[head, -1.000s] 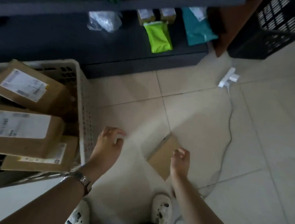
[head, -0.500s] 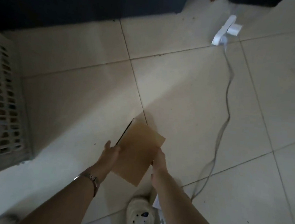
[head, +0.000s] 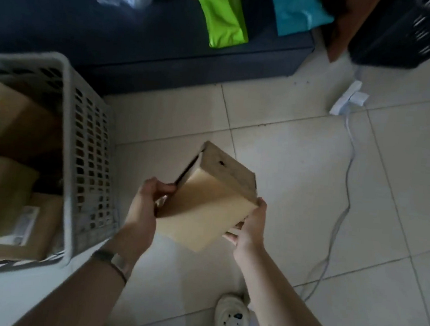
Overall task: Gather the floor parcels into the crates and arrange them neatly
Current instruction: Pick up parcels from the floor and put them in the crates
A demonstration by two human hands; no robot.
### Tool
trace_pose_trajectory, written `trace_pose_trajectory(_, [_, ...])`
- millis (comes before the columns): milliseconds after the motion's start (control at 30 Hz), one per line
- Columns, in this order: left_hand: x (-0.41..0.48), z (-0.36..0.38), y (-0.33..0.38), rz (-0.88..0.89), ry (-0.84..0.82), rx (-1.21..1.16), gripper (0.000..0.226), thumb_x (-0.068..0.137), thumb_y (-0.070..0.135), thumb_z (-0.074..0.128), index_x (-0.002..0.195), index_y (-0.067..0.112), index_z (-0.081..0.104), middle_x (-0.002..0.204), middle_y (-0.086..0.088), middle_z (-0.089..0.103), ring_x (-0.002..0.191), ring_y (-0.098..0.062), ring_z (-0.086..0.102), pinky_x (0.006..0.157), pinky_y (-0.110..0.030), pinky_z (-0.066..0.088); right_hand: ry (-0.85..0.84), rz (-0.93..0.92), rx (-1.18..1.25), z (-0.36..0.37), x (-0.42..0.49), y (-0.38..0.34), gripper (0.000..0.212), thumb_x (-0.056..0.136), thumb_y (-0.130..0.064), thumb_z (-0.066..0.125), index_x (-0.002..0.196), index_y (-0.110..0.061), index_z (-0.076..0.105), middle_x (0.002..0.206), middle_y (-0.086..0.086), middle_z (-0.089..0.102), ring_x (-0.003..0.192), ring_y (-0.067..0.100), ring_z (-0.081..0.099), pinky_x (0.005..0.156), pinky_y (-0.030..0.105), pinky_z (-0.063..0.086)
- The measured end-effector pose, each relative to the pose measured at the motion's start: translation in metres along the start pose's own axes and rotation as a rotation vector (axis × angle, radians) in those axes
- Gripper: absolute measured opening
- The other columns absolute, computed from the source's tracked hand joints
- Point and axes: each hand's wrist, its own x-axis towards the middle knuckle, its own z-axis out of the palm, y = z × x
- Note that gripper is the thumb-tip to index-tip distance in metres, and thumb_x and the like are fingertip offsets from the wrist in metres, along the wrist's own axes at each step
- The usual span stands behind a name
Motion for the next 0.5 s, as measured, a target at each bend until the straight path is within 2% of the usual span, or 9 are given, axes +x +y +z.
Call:
trace_pose_trajectory(33, [-0.006, -0.006, 0.023, 0.025, -0.013, -0.021, 0.047, 0.093, 0.02, 0.041, 0.049, 0.017, 0.057, 0.072, 0.0, 0.065, 0.074, -0.017, 0.056, 0.071, -0.03, 0.041, -0.062, 0.007, 0.052, 0.0, -0.012, -0.01, 0.034, 0.102, -0.039, 0.03, 0.097, -0.019, 0.057, 0.098, 0.011, 0.062, 0.095, 0.03, 0.059, 0.088, 0.054, 0.051])
trace_pose_trajectory(100, [-0.021, -0.018, 0.061, 0.111, -0.002, 0.011, 0.054, 0.092, 0.022, 0.04, 0.04, 0.016, 0.052, 0.054, 0.003, 0.059, 0.066, -0.017, 0.052, 0.08, -0.032, 0.039, -0.2, -0.001, 0.203, 0.008, -0.039, -0.028, 0.024, 0.095, -0.031, 0.039, 0.081, -0.015, 0.051, 0.083, 0.011, 0.053, 0.085, 0.029, 0.053, 0.076, 0.044, 0.048])
trace_pose_trajectory(167, [-0.04, -0.034, 0.087, 0.148, 0.02, 0.031, 0.042, 0.091, 0.029, 0.047, 0.052, 0.016, 0.053, 0.054, 0.002, 0.057, 0.063, -0.02, 0.052, 0.077, -0.035, 0.041, -0.283, -0.054, 0.287, 0.028, -0.072, -0.048, 0.026, 0.082, -0.032, 0.048, 0.068, -0.013, 0.036, 0.07, 0.012, 0.035, 0.068, 0.026, 0.046, 0.062, 0.031, 0.038])
trace_pose_trajectory(233, [-0.063, -0.055, 0.11, 0.154, 0.011, -0.038, 0.025, 0.098, 0.026, 0.049, 0.076, 0.017, 0.058, 0.073, -0.007, 0.062, 0.068, -0.023, 0.057, 0.066, -0.034, 0.047, -0.306, -0.107, 0.293, 0.052, -0.102, -0.068, 0.025, 0.084, -0.025, 0.039, 0.06, -0.015, 0.039, 0.059, 0.002, 0.043, 0.056, 0.017, 0.047, 0.054, 0.025, 0.035])
trace_pose_trajectory(300, [-0.081, -0.081, 0.136, 0.202, 0.005, -0.096, 0.014, 0.1, 0.023, 0.046, 0.088, 0.021, 0.053, 0.085, -0.01, 0.058, 0.071, -0.022, 0.058, 0.063, -0.034, 0.048, -0.392, -0.207, 0.249, 0.074, -0.132, -0.085, 0.034, 0.089, -0.017, 0.034, 0.056, -0.016, 0.042, 0.056, -0.006, 0.053, 0.061, 0.012, 0.05, 0.059, 0.031, 0.034])
trace_pose_trajectory(367, [-0.091, -0.109, 0.166, 0.262, -0.035, -0.082, 0.007, 0.1, 0.024, 0.045, 0.101, 0.022, 0.052, 0.092, -0.006, 0.058, 0.073, -0.014, 0.063, 0.064, -0.03, 0.053, -0.413, -0.274, 0.186, 0.103, -0.158, -0.094, 0.043, 0.095, -0.029, 0.039, 0.053, -0.018, 0.043, 0.064, -0.004, 0.058, 0.074, 0.015, 0.054, 0.07, 0.035, 0.036])
trace_pose_trajectory(433, [-0.097, -0.142, 0.195, 0.239, -0.146, -0.101, 0.029, 0.095, 0.038, 0.054, 0.12, 0.024, 0.055, 0.107, -0.006, 0.063, 0.085, -0.003, 0.069, 0.071, -0.024, 0.056, -0.429, -0.278, 0.139, 0.134, -0.188, -0.096, 0.045, 0.09, -0.049, 0.05, 0.055, -0.02, 0.045, 0.074, 0.003, 0.058, 0.085, 0.023, 0.055, 0.08, 0.04, 0.039])
trace_pose_trajectory(500, [-0.108, -0.176, 0.222, 0.113, -0.266, -0.109, 0.061, 0.076, 0.057, 0.068, 0.129, 0.029, 0.058, 0.123, -0.011, 0.064, 0.107, -0.022, 0.067, 0.09, -0.041, 0.054, -0.406, -0.254, 0.179, 0.162, -0.217, -0.093, 0.043, 0.086, -0.051, 0.059, 0.057, -0.02, 0.048, 0.07, 0.002, 0.055, 0.082, 0.023, 0.055, 0.081, 0.041, 0.039])
